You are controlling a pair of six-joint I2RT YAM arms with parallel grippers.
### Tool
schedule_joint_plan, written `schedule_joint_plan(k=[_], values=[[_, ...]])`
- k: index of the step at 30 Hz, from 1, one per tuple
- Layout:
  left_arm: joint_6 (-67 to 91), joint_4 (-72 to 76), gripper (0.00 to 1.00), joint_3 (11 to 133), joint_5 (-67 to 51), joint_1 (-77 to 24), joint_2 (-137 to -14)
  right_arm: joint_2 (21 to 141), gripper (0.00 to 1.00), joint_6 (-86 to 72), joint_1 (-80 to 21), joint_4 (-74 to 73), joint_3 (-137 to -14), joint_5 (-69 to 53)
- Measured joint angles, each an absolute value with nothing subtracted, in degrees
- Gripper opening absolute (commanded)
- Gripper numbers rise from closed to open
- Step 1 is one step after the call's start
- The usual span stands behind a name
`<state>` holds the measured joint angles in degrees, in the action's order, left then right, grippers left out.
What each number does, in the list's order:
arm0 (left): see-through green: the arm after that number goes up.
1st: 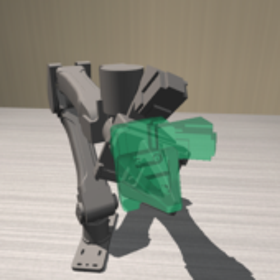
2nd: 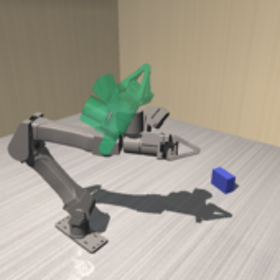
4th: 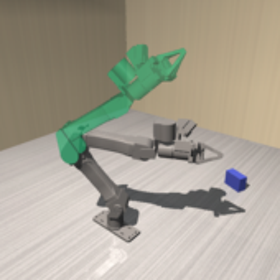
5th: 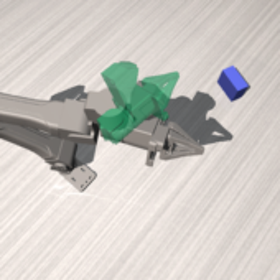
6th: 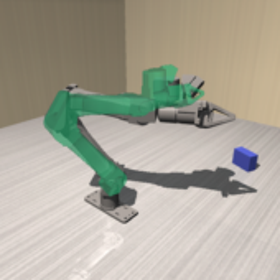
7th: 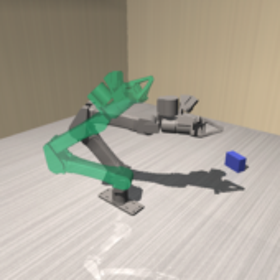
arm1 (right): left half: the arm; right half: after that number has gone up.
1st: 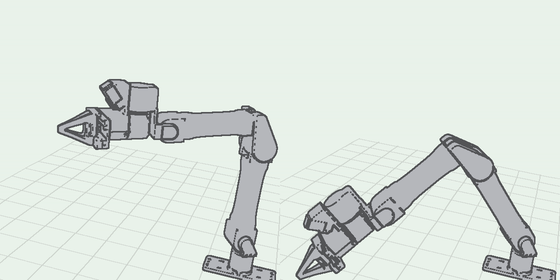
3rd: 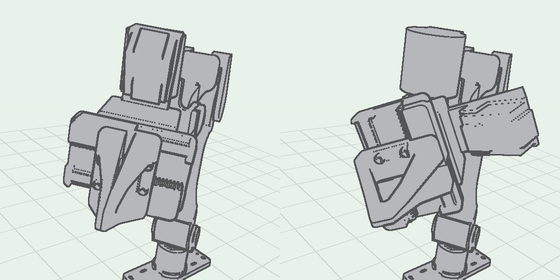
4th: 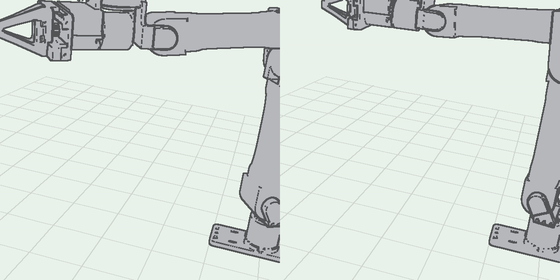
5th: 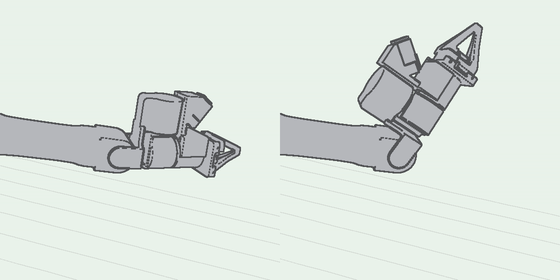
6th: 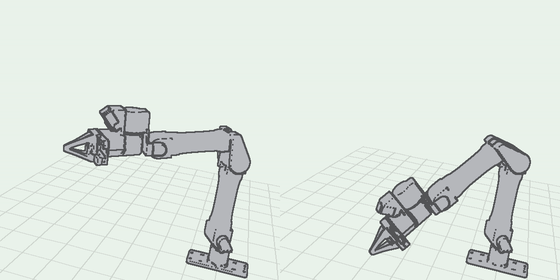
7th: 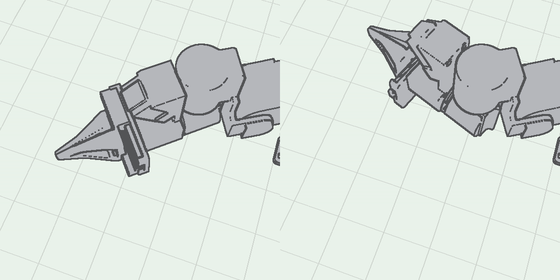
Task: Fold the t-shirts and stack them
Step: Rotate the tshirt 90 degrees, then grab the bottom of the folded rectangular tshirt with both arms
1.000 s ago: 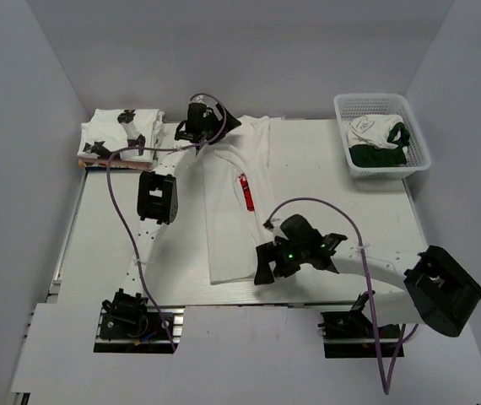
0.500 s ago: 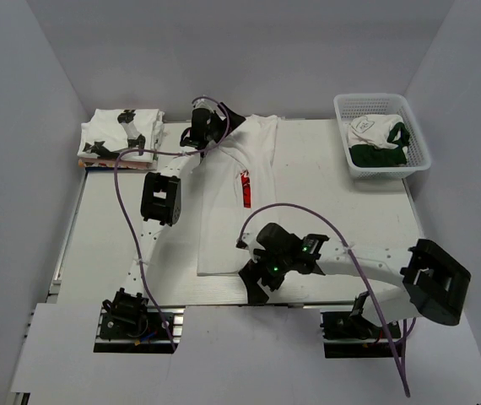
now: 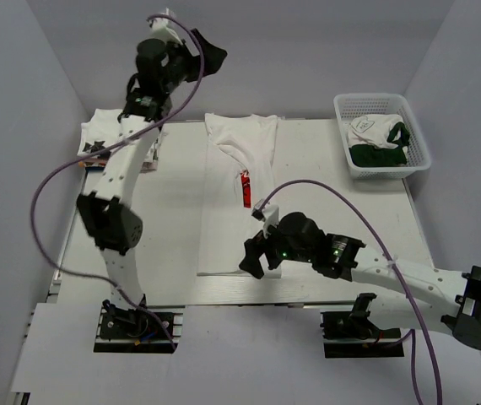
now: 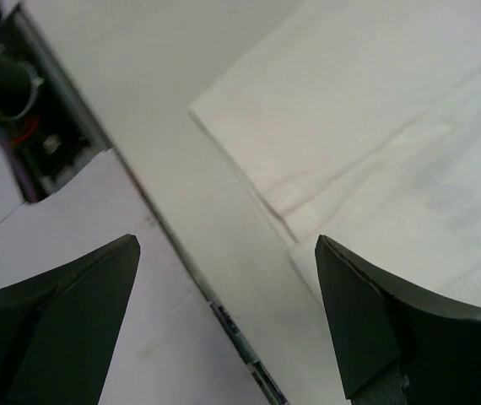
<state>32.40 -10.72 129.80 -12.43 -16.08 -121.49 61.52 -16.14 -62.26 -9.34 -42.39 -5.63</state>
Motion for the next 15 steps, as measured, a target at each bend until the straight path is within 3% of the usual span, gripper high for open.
schedule_joint_plan(k=[3,8,11,15], values=[[30.3,-14.0,1.0,118.4,-12.4,-16.0,-104.7,60.2,0.9,-20.5,-62.0,-9.2,-40.7,2.5],[34.1,-7.7,1.0,75.1,-15.5,-16.2,-76.2,58.4,0.9,-28.6,-60.3,-9.8,-37.6,11.9],[36.8,-10.3,1.0,57.6,-18.2,-16.4,-72.7,58.3,0.9,-32.6,-59.4,-11.6,-36.5,14.2],[37.6,-20.3,1.0,49.4,-20.9,-17.1,-74.8,56.8,0.9,-35.8,-58.2,-12.6,-32.6,13.9]])
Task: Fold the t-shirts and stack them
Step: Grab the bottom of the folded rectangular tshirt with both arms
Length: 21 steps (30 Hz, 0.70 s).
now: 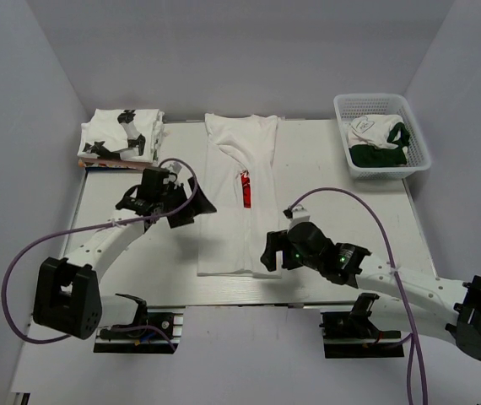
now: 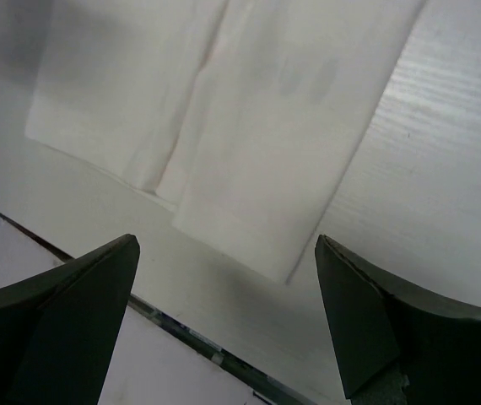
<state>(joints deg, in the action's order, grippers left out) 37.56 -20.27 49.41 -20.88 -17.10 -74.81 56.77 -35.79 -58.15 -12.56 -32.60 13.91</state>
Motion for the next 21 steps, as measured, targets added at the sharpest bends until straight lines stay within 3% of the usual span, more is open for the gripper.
schedule_joint_plan(k=[8,16,20,21], values=[[38.8,-31.5,1.0,34.4,-23.7,-19.3,-60.7,56.7,0.9,-40.5,-56.8,-13.4,-25.9,6.6],[39.9,-32.4,1.0,24.7,-27.7,-19.8,-62.4,58.8,0.9,-44.4,-56.0,-9.9,-22.5,2.3],[40.5,-29.5,0.77,25.7,-28.8,-19.9,-66.8,60.5,0.82,-45.8,-55.6,-7.4,-22.5,1.8],[40.7,-28.9,0.66,25.9,-29.2,-19.8,-68.0,60.8,0.76,-46.2,-55.5,-7.1,-22.5,1.8]])
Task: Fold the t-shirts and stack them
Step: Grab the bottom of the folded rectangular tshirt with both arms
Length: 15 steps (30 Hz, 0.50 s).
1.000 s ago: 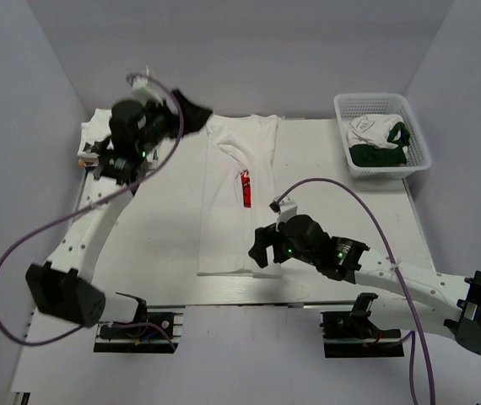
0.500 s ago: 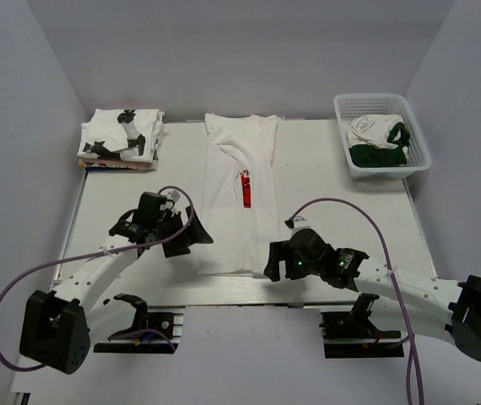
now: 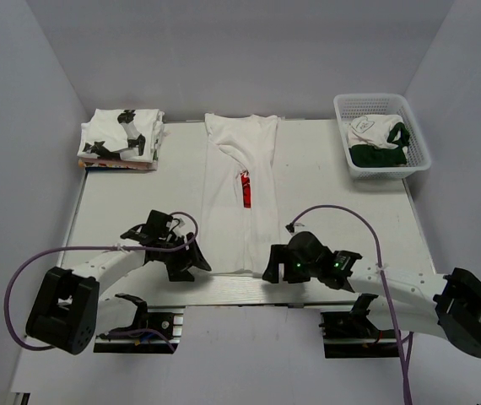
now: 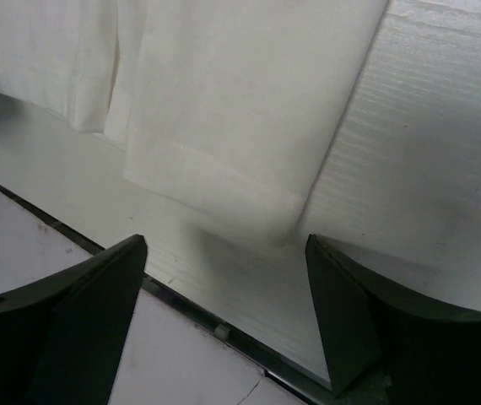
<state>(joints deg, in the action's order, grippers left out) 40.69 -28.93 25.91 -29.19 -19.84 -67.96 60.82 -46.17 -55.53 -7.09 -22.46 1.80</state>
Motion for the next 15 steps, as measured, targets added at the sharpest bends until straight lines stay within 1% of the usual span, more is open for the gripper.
schedule_joint_plan(k=[1,2,3,4,6,7,8,9,10,11,12,15], values=[[40.6,-28.4,0.59,26.0,-29.1,-19.8,-68.9,61.1,0.75,-46.6,-55.4,-7.0,-22.5,2.1],[40.6,-28.0,0.55,26.0,-28.8,-19.8,-69.6,61.4,0.74,-47.2,-55.2,-6.9,-22.5,2.4],[40.4,-27.8,0.47,25.9,-28.4,-19.9,-70.2,61.6,0.7,-47.7,-55.1,-6.8,-22.5,2.6],[40.2,-27.6,0.43,25.8,-27.7,-19.9,-70.4,61.7,0.68,-48.1,-55.1,-6.8,-22.5,3.0],[40.1,-27.1,0.35,25.7,-26.7,-19.9,-70.7,62.1,0.59,-49.0,-54.9,-6.7,-22.5,4.3],[40.0,-26.9,0.22,25.7,-26.1,-19.9,-70.8,62.5,0.58,-49.4,-54.8,-6.7,-22.5,5.0],[39.9,-26.8,0.15,25.8,-25.8,-19.9,-71.1,62.9,0.55,-49.9,-54.7,-6.6,-22.5,5.5],[39.7,-26.7,0.08,25.9,-25.2,-19.9,-71.3,63.5,0.48,-50.2,-54.7,-6.6,-22.8,6.1],[39.8,-26.5,0.0,25.9,-25.0,-19.9,-71.6,64.1,0.44,-50.3,-54.6,-6.4,-23.1,6.3],[39.7,-26.4,0.0,25.9,-25.0,-19.9,-71.8,64.7,0.4,-50.3,-54.5,-6.4,-23.2,6.7],[39.7,-26.4,0.0,26.0,-25.0,-19.9,-71.8,65.4,0.31,-50.4,-54.4,-6.2,-23.4,6.9],[39.6,-26.3,0.0,26.0,-25.0,-19.9,-71.7,67.2,0.15,-49.5,-54.4,-6.1,-24.1,7.1]])
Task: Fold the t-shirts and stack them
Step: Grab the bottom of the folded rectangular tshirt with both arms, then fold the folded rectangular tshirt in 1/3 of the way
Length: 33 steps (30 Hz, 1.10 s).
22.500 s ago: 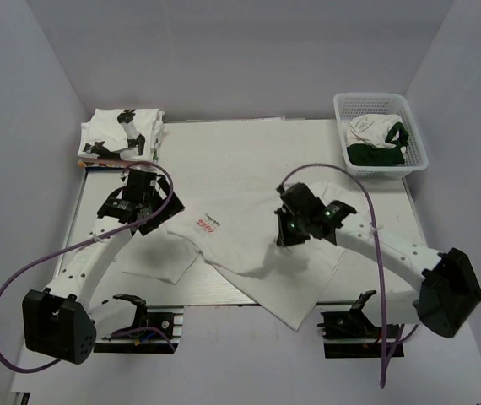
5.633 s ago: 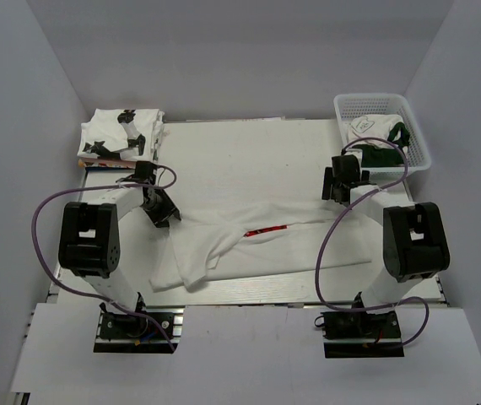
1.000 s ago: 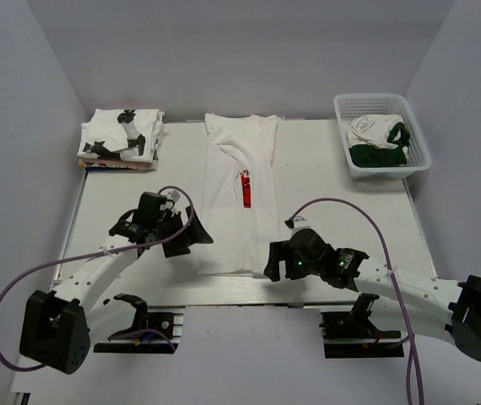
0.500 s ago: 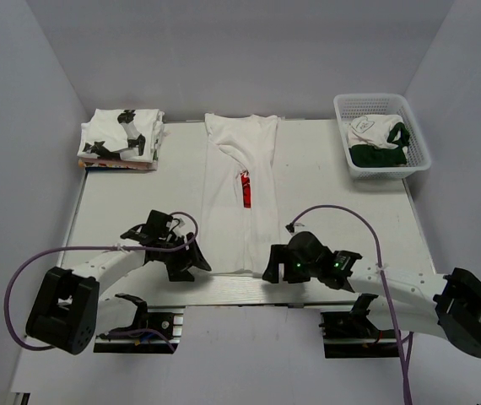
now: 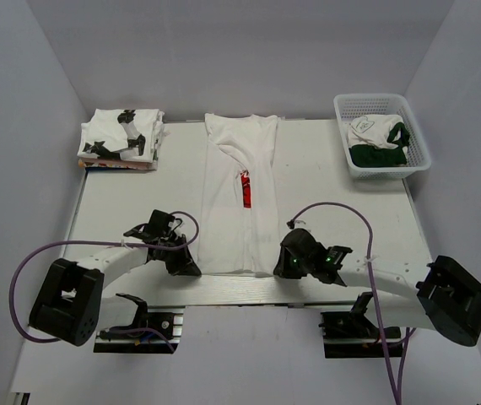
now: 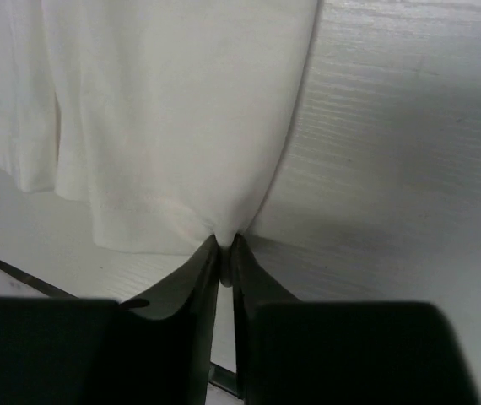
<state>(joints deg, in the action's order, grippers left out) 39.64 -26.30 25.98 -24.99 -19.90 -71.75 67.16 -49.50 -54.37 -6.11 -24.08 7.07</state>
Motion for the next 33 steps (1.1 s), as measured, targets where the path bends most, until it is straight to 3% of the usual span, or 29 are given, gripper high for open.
schedule_joint_plan(k=[1,2,10,16,25,33], values=[[39.6,-26.2,0.0,26.0,-24.9,-19.9,-71.7,67.7,0.02,-48.8,-54.4,-6.2,-24.4,7.0],[39.6,-26.0,0.0,26.0,-24.9,-19.9,-71.5,68.2,0.0,-48.0,-54.4,-6.3,-24.7,6.7],[39.4,-25.3,0.0,31.7,-24.1,-19.9,-66.6,68.4,0.0,-42.5,-54.4,-7.4,-30.0,6.3],[40.2,-22.5,0.0,40.7,-20.6,-19.7,-66.3,68.1,0.0,-41.7,-54.2,-10.0,-38.1,13.3],[40.5,-18.9,0.0,59.6,-15.9,-19.1,-85.5,79.2,0.0,-41.5,-49.0,-13.8,-55.2,28.9],[38.9,-17.9,0.0,73.2,-13.8,-18.3,-97.2,88.0,0.0,-36.0,-41.0,-12.0,-65.6,31.3]])
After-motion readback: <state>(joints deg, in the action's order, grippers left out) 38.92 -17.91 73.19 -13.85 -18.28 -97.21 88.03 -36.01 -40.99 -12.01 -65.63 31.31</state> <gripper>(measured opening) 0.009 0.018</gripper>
